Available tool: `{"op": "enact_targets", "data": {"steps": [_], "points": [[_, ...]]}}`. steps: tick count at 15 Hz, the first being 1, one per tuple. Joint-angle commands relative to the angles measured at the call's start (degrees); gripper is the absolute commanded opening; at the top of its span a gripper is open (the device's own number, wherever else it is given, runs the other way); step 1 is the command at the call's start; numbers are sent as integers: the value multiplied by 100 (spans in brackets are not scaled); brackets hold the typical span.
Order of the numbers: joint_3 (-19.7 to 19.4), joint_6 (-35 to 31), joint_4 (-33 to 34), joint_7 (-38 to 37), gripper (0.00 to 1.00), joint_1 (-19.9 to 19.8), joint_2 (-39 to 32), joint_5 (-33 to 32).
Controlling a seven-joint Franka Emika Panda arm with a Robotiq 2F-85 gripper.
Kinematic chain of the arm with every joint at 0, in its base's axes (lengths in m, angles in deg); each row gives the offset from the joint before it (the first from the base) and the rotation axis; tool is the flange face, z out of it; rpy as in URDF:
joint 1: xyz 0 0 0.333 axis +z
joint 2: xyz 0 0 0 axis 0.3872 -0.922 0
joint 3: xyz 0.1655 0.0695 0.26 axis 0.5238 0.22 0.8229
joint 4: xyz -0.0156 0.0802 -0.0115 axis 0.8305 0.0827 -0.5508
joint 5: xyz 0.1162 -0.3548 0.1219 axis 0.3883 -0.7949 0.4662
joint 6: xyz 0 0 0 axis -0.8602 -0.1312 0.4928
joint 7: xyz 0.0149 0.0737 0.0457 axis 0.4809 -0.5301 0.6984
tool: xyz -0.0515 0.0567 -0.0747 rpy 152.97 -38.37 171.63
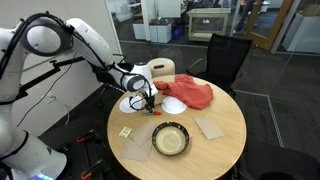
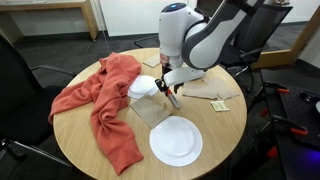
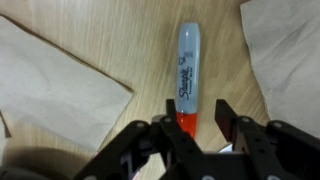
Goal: Put the red marker in the bowl on the table
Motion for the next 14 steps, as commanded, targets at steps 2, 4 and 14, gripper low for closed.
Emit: {"op": "enact_targets", "data": {"steps": [2,4,14], "points": [[-60,-25,-297,-189,85,99,443,143],[-8,8,-390,-132,99,40,596,210],[1,15,-334,-70,100,-5,568,262]]}}
